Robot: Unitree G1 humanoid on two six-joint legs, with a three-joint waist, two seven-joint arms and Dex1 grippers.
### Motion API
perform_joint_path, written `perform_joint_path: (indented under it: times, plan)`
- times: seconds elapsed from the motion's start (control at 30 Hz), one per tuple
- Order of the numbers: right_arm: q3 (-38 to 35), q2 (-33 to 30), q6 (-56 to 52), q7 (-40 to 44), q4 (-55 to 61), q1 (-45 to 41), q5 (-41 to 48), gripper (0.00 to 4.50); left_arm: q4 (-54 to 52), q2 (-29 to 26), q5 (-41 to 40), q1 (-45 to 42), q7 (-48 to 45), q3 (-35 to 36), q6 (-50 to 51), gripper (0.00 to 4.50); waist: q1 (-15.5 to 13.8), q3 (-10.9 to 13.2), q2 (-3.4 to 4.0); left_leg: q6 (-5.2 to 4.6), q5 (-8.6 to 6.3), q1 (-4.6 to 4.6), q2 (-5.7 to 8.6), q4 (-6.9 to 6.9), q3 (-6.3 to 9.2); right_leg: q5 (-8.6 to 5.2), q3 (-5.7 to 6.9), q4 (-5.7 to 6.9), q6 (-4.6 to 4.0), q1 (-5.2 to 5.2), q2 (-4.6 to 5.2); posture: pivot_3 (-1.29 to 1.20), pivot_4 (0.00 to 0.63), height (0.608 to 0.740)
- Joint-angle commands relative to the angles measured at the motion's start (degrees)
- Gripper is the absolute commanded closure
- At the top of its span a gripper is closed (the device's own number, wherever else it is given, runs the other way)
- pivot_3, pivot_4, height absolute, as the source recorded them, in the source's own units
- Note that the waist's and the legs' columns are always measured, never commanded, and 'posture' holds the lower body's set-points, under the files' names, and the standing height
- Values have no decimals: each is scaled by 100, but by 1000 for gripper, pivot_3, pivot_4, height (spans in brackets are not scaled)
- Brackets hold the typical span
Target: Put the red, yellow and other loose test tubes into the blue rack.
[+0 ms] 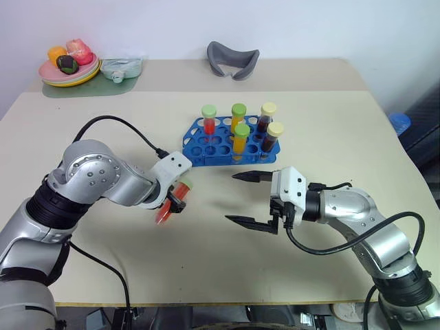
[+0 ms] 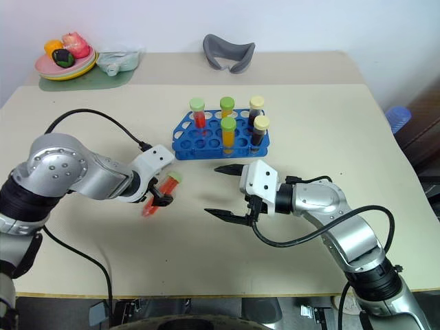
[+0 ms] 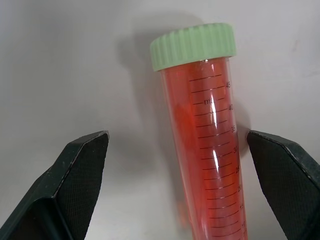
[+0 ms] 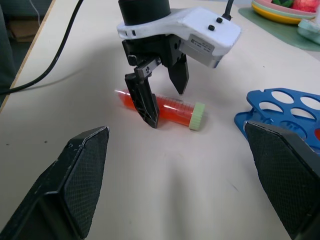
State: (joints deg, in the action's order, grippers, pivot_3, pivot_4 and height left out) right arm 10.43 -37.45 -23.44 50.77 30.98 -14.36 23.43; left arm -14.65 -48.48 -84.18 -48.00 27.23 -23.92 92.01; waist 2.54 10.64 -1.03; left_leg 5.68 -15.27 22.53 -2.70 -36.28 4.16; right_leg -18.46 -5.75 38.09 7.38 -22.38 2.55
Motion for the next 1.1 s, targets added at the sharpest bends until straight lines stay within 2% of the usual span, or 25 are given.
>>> perform_joint_path:
  times: [0.03,0.1,0.43,0.53,0.6,0.63,0.9,1.03,1.1]
  plan:
    - [-11,69,53,2,172,-54,41,0,41,-95,-126,86,254,-1,49,788,4,0,0,0,0,-1,0,0,0,0,0,0,0,0,0,0,150,740]
    - [-1,91,66,-4,161,-53,20,0,104,-100,-178,84,317,2,49,1736,6,0,0,1,0,-2,0,-1,0,0,0,2,0,0,0,0,150,740]
    - [24,170,118,-103,179,32,-71,0,232,-125,-155,122,459,9,49,1736,6,-3,3,1,1,-6,0,-3,0,0,0,3,0,4,-1,0,150,740]
    - [22,181,120,-108,181,43,-77,0,234,-136,-94,126,463,43,49,2530,7,-3,3,1,1,-6,0,-3,0,0,0,3,0,4,-2,0,150,740]
    - [18,186,127,-104,176,50,-80,0,231,-149,-58,116,463,43,49,3432,7,-3,3,1,1,-6,0,-3,0,0,0,3,0,4,-2,0,150,740]
    - [16,187,131,-100,168,52,-81,0,223,-175,-32,102,459,28,49,3680,7,-3,3,1,1,-6,0,-3,0,0,0,3,0,4,-2,0,150,740]
    - [2,176,205,-53,98,56,-93,0,178,-381,228,65,444,152,49,3680,12,-3,3,1,1,-6,0,-3,0,0,0,4,0,4,-2,0,150,740]
    - [-79,176,195,-41,58,67,-47,0,-47,-416,701,242,126,1016,-124,3680,3,-3,2,2,1,-4,0,-1,0,0,0,4,0,0,-3,0,150,740]
    - [-171,218,133,-78,36,62,54,0,-343,-444,985,504,-349,1608,-736,3680,-7,-2,1,4,2,0,0,-2,-1,0,0,2,0,-1,0,0,150,740]
